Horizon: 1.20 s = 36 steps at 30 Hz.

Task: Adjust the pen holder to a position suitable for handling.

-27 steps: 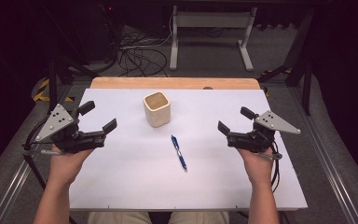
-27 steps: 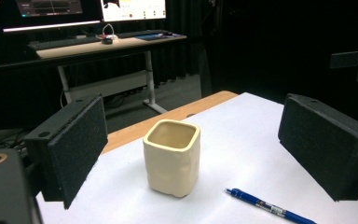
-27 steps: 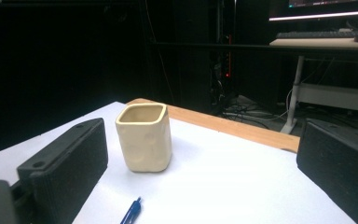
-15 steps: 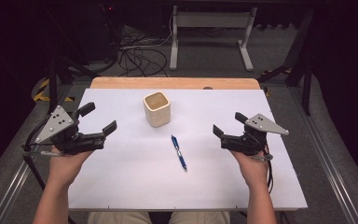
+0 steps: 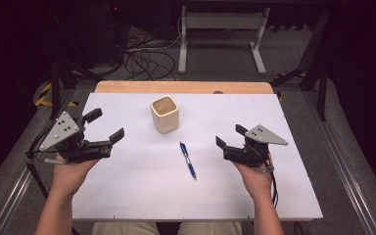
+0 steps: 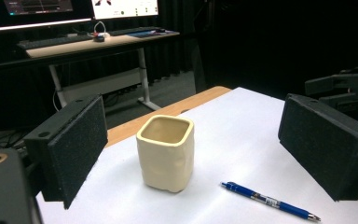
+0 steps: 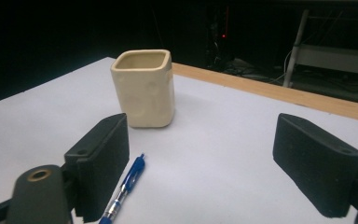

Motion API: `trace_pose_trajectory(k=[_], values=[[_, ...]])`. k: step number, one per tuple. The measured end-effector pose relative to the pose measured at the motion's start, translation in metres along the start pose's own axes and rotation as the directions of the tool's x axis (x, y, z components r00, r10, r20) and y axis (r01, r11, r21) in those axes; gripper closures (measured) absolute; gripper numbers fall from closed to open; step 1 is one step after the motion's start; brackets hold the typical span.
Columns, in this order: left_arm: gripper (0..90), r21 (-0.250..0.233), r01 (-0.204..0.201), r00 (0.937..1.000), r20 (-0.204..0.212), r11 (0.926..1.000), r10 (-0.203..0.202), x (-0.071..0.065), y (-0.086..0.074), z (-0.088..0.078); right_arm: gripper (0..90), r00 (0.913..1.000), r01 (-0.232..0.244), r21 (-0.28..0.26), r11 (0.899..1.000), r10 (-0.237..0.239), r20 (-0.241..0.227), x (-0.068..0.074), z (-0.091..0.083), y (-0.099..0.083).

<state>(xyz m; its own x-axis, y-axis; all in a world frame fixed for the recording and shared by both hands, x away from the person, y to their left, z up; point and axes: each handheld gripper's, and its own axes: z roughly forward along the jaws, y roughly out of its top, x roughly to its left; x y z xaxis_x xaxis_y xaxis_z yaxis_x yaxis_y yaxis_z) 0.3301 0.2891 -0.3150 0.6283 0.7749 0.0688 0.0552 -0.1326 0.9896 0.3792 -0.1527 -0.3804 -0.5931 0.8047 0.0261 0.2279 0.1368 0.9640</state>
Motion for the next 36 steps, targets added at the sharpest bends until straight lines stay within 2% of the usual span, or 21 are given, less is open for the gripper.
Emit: trace_pose_trajectory(k=[17, 21, 36], values=[[9.0, 0.006, -0.007, 1.0, 0.006, 1.0, 0.007, -0.001, -0.001, 0.001, 24.6, 0.9999, 0.01, 0.034, 0.999, -0.009, -0.013, 0.021, 0.014, -0.017], [9.1, 0.005, -0.009, 0.9999, 0.009, 0.9999, 0.009, -0.002, -0.001, 0.002, 24.6, 0.9998, 0.017, 0.05, 0.999, -0.017, 0.004, 0.025, 0.017, -0.02], [9.2, 0.014, -0.003, 1.0, 0.005, 0.9999, 0.003, -0.001, -0.003, 0.003, 24.6, 0.9999, 0.012, 0.107, 0.994, -0.013, 0.011, 0.042, 0.029, -0.037]])
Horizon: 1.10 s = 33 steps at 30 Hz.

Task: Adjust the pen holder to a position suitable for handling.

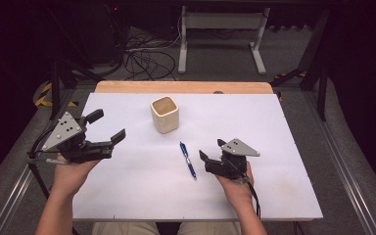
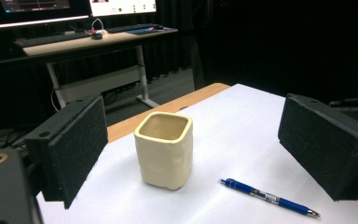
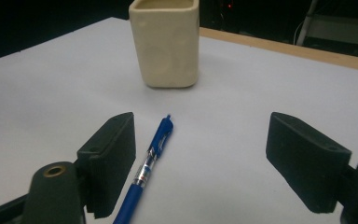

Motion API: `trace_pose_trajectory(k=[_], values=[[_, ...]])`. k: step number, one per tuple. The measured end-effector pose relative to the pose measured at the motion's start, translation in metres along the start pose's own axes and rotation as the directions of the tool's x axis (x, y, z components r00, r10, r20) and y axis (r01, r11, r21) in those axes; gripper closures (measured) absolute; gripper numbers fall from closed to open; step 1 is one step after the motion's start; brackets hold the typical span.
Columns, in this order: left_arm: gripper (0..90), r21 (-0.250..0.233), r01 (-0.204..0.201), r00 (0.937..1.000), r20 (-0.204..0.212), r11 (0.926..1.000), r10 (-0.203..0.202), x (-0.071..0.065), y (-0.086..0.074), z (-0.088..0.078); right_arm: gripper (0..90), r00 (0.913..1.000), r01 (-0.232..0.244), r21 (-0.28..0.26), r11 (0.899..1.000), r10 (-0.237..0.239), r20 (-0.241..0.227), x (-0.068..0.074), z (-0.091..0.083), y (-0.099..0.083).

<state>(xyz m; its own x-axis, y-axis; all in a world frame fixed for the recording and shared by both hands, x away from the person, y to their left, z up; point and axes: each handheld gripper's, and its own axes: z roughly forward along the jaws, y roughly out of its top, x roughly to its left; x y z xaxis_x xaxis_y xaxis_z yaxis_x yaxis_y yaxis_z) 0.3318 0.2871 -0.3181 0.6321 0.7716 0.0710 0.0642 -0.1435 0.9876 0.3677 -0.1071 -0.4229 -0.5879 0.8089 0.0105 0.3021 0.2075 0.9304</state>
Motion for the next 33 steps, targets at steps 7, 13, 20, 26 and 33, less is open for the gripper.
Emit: trace_pose_trajectory(k=[7, 13, 20, 26, 33], values=[[9.2, 0.007, -0.001, 1.0, -0.002, 1.0, 0.001, 0.001, -0.001, 0.0, 25.9, 0.9996, 0.029, 0.05, 0.998, -0.029, -0.006, 0.016, 0.01, -0.009], [9.2, 0.001, 0.003, 1.0, -0.004, 1.0, -0.003, 0.001, -0.001, 0.0, 29.7, 0.9984, 0.057, 0.095, 0.994, -0.056, -0.008, 0.027, 0.016, -0.017], [9.6, 0.006, 0.001, 1.0, 0.0, 1.0, -0.001, 0.001, -0.001, 0.001, 34.3, 0.999, 0.044, 0.176, 0.983, -0.044, -0.002, 0.032, 0.024, -0.024], [9.6, 0.007, 0.005, 1.0, 0.0, 1.0, -0.005, 0.001, -0.002, 0.001, 37.8, 0.9995, 0.032, 0.217, 0.976, -0.03, -0.01, 0.034, 0.028, -0.027], [9.9, 0.008, 0.006, 1.0, 0.002, 1.0, -0.006, 0.001, -0.002, 0.001, 43.1, 0.9991, 0.036, 0.265, 0.964, -0.028, -0.033, 0.039, 0.033, -0.031]])
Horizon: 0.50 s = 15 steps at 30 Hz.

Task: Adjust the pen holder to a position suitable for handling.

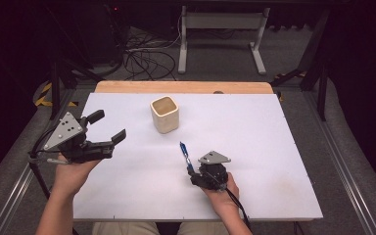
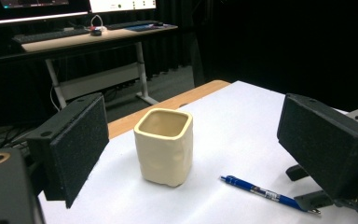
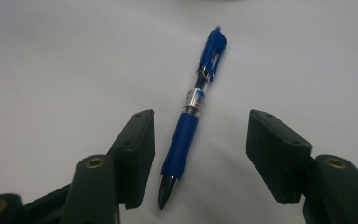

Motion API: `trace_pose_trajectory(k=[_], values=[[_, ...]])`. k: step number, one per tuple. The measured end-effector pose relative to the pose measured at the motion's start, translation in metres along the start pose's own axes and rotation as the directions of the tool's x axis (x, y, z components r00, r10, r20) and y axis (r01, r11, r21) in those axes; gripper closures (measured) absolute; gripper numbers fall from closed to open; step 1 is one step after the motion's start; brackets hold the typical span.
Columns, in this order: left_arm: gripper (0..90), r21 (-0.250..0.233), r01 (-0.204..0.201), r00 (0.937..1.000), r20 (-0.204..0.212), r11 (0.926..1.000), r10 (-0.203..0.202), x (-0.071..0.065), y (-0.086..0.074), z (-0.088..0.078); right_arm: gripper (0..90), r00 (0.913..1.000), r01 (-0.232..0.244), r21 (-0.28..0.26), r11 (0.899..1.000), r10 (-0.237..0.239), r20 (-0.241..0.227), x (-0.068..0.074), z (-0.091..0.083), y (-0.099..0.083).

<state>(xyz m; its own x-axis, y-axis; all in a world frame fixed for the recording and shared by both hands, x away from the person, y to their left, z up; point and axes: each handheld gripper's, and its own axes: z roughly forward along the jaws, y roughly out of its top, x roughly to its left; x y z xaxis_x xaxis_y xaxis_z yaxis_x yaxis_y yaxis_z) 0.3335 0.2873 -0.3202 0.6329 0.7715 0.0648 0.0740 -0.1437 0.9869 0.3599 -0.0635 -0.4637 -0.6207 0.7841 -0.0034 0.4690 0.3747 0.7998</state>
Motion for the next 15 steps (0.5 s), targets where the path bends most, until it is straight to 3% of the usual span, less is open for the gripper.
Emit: trace_pose_trajectory(k=[15], values=[[9.9, 0.005, -0.001, 0.9999, 0.01, 1.0, 0.001, -0.0018, -0.0002, 0.0013, 49.8, 0.9993, 0.037, 0.064, 0.997, -0.037, 0.0, 0.0057, 0.0053, -0.0017]])
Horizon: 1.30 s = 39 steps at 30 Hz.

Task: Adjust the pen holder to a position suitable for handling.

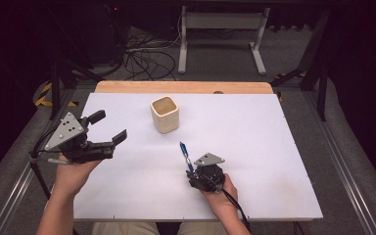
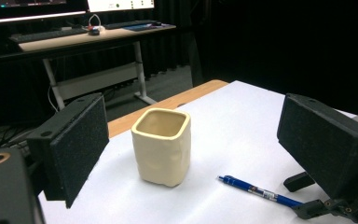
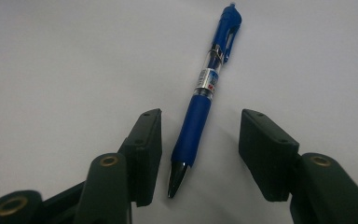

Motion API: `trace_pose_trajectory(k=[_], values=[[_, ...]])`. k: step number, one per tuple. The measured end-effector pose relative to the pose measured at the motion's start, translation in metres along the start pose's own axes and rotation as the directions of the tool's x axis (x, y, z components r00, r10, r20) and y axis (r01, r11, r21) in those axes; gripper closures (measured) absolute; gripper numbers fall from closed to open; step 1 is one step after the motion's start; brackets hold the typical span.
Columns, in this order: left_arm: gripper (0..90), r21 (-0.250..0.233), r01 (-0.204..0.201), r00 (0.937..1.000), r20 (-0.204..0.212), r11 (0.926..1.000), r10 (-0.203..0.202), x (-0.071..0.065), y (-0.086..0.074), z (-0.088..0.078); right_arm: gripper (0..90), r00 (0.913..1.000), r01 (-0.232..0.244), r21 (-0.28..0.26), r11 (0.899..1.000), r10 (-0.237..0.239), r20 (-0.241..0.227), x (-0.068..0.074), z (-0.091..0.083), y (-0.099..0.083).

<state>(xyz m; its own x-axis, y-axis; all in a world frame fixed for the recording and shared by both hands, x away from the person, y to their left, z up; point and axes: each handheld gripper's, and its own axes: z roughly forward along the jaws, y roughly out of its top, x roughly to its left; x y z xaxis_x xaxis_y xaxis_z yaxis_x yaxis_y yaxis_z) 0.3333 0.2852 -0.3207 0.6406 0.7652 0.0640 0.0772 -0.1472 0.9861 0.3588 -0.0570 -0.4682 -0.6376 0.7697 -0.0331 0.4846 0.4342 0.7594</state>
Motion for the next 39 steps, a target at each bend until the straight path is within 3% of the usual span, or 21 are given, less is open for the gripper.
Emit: trace_pose_trajectory(k=[10, 15, 18, 26, 33, 39], values=[[9.9, -0.001, 0.0, 1.0, 0.004, 1.0, 0.0, 0.0, 0.0, 0.0, 59.4, 1.0, 0.003, 0.002, 1.0, -0.003, -0.006, 0.002, -0.001, 0.0], [9.9, -0.001, -0.001, 1.0, 0.006, 1.0, 0.001, -0.001, 0.0, 0.001, 68.5, 0.9997, -0.026, -0.004, 1.0, 0.026, 0.003, -0.001, -0.001, -0.001], [9.9, -0.002, -0.003, 1.0, 0.006, 1.0, 0.003, -0.001, 0.0, 0.001, 75.7, 0.9998, -0.019, -0.009, 1.0, 0.019, -0.006, 0.0, -0.001, -0.001], [10.0, -0.004, 0.0, 1.0, 0.006, 1.0, 0.0, -0.001, 0.0, 0.001, 79.6, 1.0, -0.001, -0.019, 1.0, 0.001, -0.005, 0.001, -0.002, 0.0], [10.2, -0.004, -0.005, 1.0, 0.008, 1.0, 0.005, -0.002, 0.0, 0.001, 79.9, 0.9997, 0.022, -0.075, 0.997, -0.022, -0.003, 0.002, -0.009, 0.003], [10.7, -0.004, -0.006, 0.9999, 0.008, 1.0, 0.006, -0.002, 0.0, 0.001, 80.0, 0.9988, 0.049, -0.152, 0.987, -0.048, 0.007, 0.004, -0.019, 0.006]])
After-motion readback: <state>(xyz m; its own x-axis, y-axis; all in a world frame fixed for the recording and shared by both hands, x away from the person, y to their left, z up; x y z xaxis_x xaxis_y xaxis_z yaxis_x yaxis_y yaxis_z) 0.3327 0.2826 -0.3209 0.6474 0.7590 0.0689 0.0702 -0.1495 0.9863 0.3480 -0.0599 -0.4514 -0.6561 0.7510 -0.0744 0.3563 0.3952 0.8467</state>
